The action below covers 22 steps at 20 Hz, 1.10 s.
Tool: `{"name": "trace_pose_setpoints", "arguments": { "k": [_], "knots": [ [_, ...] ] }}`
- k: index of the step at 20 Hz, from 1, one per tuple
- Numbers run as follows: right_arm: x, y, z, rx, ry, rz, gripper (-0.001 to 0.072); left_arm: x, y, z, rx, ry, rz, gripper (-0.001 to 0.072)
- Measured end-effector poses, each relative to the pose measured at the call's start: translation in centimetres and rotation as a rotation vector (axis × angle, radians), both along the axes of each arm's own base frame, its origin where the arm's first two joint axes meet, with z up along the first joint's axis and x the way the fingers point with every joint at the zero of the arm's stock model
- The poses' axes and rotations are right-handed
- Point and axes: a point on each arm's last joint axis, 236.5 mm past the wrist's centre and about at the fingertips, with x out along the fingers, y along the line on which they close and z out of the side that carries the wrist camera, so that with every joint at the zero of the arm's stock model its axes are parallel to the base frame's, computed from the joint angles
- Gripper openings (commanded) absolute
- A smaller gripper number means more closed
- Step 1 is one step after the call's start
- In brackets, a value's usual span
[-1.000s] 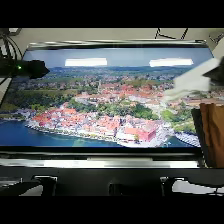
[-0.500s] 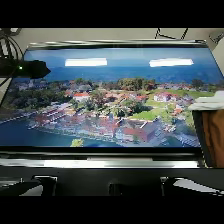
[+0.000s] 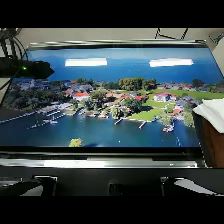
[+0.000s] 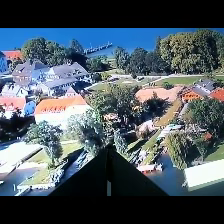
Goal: Fold the clothes and pants, and hang the long-sleeved shirts on hangers.
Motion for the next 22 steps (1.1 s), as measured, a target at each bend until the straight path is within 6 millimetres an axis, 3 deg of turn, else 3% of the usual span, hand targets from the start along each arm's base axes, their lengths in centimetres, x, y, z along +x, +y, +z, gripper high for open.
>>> {"name": "trace_pose_setpoints", "arguments": {
  "k": [6,7,8,9,11,13,15,17,19,20,21,22],
  "knots": [
    [-6.5,2.8,-8.9,0.117,0.183,-0.072,0.0049,-0.1,-0.5,0.1,-0.019,0.002,-0.01,0.0022],
    [-7.1,3.2,-10.0,0.132,0.197,-0.072,0.0202,-0.2,-0.7,0.2,-0.026,0.003,-0.013,0.0022],
    [-7.6,3.6,-10.9,0.144,0.21,-0.069,0.0516,-0.2,-0.8,0.2,-0.032,0.004,-0.015,0.0022],
    [-8.1,4.0,-11.5,0.158,0.225,-0.067,0.0678,-0.2,-1.0,0.3,-0.038,0.004,-0.017,0.0023],
    [-7.8,4.1,-12.0,0.157,0.207,-0.054,0.0683,-0.3,-1.3,0.4,-0.052,0.006,-0.023,0.0022],
    [-6.6,3.0,-10.7,0.115,0.151,-0.034,0.067,-0.3,-1.8,1.0,-0.083,-0.005,-0.03,0.0022],
    [-3.1,0.2,-7.2,-0.014,0.024,-0.009,0.0666,0.5,-2.3,2.8,-0.123,-0.068,-0.025,0.0019],
    [2.9,-2.4,-1.2,-0.22,-0.147,0.078,0.0667,2.0,-2.1,5.5,-0.114,-0.189,-0.012,0.0019],
    [10.3,-1.7,5.2,-0.408,-0.305,0.248,0.0666,3.8,-0.2,5.8,-0.01,-0.248,0.053,0.0022],
    [14.2,0.5,7.7,-0.471,-0.372,0.353,0.0667,4.6,1.1,5.0,0.051,-0.24,0.098,0.0078],
    [17.5,3.3,9.0,-0.496,-0.421,0.45,0.0668,5.2,2.5,3.6,0.113,-0.211,0.14,0.0336],
    [20.7,6.9,9.5,-0.496,-0.451,0.553,0.0677,5.4,3.7,1.7,0.163,-0.155,0.171,0.0643]
  ]
}}
